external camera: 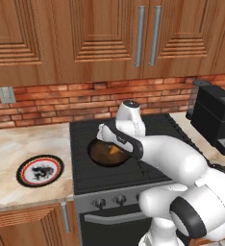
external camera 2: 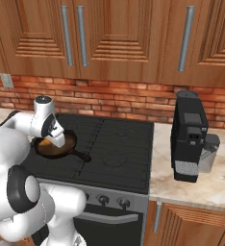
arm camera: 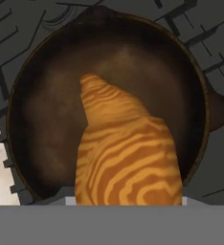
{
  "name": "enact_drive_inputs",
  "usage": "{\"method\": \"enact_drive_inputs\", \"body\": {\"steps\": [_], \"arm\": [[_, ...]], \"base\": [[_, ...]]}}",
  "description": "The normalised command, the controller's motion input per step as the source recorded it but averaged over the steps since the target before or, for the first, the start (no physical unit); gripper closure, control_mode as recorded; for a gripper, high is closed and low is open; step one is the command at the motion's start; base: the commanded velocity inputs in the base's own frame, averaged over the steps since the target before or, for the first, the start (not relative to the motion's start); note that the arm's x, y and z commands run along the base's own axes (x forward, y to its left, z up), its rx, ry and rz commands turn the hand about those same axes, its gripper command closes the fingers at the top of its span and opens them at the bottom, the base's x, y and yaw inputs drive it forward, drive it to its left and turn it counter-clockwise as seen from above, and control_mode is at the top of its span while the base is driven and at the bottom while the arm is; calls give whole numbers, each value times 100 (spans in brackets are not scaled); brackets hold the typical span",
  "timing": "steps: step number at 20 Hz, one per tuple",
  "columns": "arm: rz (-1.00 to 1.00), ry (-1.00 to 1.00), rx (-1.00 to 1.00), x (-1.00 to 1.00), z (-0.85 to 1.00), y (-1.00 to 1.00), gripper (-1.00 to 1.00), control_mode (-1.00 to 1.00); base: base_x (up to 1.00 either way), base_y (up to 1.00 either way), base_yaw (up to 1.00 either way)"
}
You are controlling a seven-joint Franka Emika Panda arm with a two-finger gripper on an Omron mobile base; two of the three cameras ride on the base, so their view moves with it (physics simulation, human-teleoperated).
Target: Pick the croissant and place it on the pan. Then turn on the stove to warm the croissant.
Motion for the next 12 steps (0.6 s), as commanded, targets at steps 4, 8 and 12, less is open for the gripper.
{"method": "enact_drive_inputs", "body": {"steps": [4,8,12], "arm": [[0,0,0,7,-10,1,100,-100],[0,0,0,1,-16,0,100,-100],[0,0,0,0,-17,0,100,-100]], "base": [[0,0,0],[0,0,0],[0,0,0]]}}
